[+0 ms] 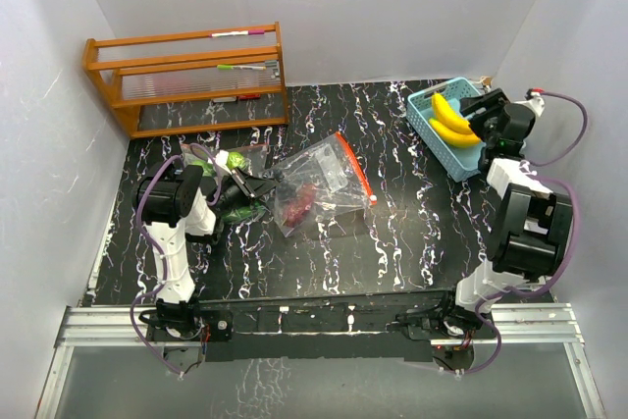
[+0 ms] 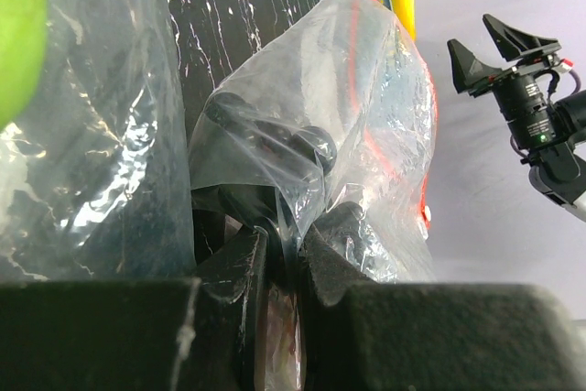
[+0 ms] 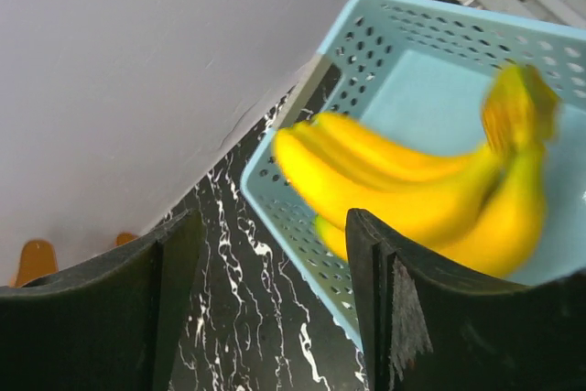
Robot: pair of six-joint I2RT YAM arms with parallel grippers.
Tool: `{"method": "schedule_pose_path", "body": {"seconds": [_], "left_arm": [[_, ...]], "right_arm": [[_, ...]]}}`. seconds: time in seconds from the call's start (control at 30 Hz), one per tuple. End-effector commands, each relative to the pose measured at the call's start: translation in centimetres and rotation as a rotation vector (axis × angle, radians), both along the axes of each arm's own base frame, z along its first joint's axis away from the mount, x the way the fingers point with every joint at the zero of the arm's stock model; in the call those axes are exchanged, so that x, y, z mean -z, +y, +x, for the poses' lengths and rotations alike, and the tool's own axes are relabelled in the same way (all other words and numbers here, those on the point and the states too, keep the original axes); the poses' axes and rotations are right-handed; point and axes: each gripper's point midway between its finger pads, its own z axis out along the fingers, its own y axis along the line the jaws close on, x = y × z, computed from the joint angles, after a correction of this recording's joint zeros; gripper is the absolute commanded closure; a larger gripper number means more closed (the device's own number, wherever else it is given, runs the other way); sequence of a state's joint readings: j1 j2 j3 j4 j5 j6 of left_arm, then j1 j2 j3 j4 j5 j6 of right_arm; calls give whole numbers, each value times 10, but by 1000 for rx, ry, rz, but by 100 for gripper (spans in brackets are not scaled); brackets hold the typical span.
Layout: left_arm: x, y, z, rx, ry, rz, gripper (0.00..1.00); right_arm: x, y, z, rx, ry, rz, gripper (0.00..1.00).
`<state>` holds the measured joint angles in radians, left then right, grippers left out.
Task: Open the zip-top bag and remove the fake food
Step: Place the fake fruit in the bin, then adjust the bin at the center of the board.
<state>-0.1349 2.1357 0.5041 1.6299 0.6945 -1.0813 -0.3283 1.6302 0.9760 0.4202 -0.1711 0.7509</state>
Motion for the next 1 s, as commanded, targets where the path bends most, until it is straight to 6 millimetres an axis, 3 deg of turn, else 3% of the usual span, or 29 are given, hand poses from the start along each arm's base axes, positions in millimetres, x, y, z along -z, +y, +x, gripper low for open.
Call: {"method": "schedule_pose_path", "body": {"seconds": [0.0,0.13,0.37,0.53,0.67,0.83,0.97], "left_arm": [[-34,-3,8,5,-185,-19,100],[-35,-4,8,8,-186,-20,100],[-35,-4,8,10,-189,-17,100],[-34,-4,8,10,-187,-18,100],[-33,-4,7,11,-184,-16,100],[-34,-4,6,12,-186,-16,100],[-36,-4,5,13,-190,-16,100]], "right_arm": [[-38,26,20,-92,-84,-144,37],[-17,42,26,-126,-22,-163,44],[36,46,32,-151,96,-152,68],[77,61,37,-219,196,-146,69],[104,88,39,-330,238,-100,69],[112,128,39,-416,248,-119,69],[97,139,41,-432,219,-140,69]]}}
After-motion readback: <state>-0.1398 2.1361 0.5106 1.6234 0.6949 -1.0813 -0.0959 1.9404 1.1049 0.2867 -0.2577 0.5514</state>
